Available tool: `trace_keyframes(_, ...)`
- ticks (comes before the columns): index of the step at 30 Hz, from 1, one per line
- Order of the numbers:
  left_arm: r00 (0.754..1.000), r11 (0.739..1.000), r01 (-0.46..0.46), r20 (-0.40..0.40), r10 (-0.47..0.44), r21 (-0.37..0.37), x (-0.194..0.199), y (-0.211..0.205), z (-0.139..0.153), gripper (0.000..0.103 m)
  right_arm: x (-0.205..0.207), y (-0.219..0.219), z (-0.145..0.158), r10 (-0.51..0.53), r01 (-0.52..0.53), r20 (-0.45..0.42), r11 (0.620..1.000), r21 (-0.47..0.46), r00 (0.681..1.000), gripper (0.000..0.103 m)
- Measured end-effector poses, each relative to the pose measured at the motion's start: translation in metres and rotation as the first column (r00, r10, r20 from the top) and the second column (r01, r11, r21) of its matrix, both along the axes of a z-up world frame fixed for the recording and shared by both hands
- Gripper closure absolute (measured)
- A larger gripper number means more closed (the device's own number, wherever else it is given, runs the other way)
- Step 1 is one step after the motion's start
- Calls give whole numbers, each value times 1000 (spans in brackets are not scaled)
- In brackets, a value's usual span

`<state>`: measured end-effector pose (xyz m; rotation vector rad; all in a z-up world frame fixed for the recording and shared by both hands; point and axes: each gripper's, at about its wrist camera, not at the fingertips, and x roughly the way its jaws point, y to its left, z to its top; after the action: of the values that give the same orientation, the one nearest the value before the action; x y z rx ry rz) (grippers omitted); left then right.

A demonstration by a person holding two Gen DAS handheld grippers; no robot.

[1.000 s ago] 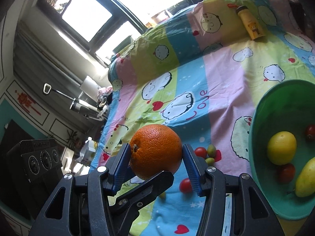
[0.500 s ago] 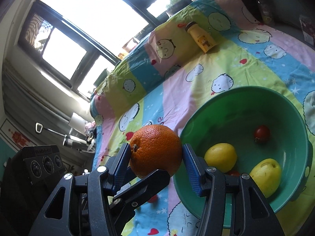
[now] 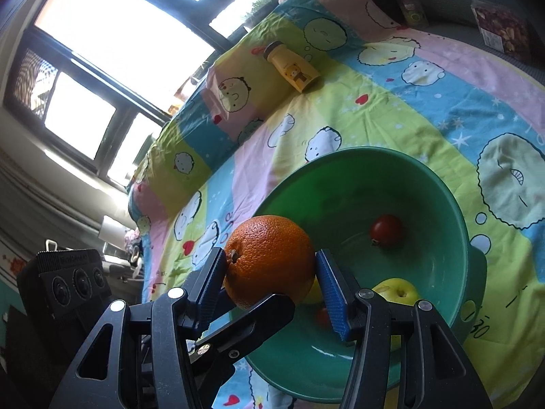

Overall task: Organize fruits
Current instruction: 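Lift the orange with both grippers and carry it over the green basin, then lower the orange into the basin and open both grippers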

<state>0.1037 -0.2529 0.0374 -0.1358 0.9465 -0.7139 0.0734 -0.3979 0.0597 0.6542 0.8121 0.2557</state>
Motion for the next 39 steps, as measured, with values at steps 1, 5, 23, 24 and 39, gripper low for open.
trace_keyframes(1,1000,1000,8,-3,-8,2,1,-2,-1,45,0,-2,0,-8,8,-1,1000,-4,1000,47)
trace_keyframes(5,999,1000,26,-25,-25,11,4,-11,-7,46,1,-11,-6,-32,32,-26,999,1,999,47)
trace_keyframes(23,990,995,94,-106,-89,43,13,-31,-27,49,5,-18,-15,-148,131,-112,980,-147,983,47)
trace_keyframes(24,992,995,91,-92,-87,46,12,-31,-26,49,6,-17,-15,-156,137,-112,977,-164,981,47)
trace_keyframes(39,993,993,-117,-17,117,-34,-10,68,18,25,-5,13,13,-130,130,17,964,-233,991,39)
